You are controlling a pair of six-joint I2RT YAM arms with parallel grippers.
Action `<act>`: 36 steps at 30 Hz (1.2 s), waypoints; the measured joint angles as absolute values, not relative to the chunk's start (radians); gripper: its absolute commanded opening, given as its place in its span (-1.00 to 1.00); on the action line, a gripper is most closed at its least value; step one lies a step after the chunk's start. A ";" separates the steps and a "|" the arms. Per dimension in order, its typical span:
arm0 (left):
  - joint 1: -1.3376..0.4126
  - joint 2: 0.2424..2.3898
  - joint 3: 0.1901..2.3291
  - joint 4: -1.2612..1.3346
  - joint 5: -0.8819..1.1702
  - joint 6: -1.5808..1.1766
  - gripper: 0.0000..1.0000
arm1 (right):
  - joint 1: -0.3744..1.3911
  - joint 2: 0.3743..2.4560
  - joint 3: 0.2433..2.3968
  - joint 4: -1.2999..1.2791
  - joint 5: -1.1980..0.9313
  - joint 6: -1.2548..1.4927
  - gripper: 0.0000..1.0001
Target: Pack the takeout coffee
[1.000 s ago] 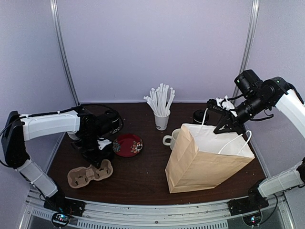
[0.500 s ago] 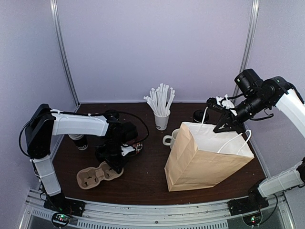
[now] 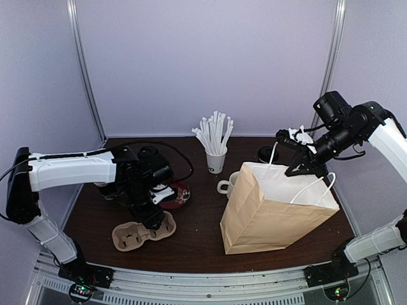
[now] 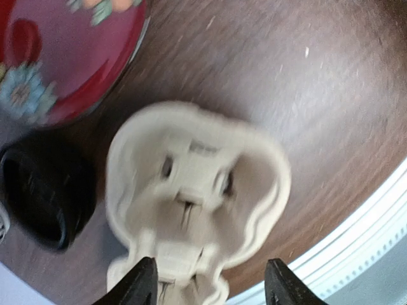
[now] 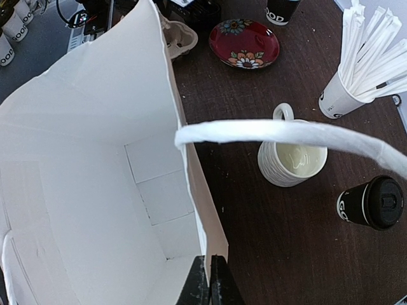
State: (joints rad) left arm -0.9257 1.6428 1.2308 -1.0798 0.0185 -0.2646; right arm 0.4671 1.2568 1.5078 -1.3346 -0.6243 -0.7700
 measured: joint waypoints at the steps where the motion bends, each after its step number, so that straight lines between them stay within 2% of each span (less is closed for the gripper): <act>1: -0.926 1.599 1.208 -1.096 0.004 -0.253 0.21 | 0.467 1.256 1.508 -1.335 -0.624 -0.770 -1.00; 4: -0.920 1.542 1.176 -1.144 -0.020 -0.198 0.19 | 0.471 1.257 1.508 -1.335 -0.625 -0.770 -1.00; 14: -0.870 1.601 1.124 -1.176 -0.053 -0.012 0.08 | 0.478 1.253 1.508 -1.334 -0.624 -0.766 -1.00; 22: -0.870 1.601 1.078 -1.129 -0.044 0.031 -0.09 | 0.479 1.249 1.508 -1.334 -0.624 -0.756 -1.00; 36: -0.870 1.612 1.056 -1.062 -0.023 0.045 -0.26 | 0.490 1.262 1.514 -1.333 -0.620 -0.752 -1.00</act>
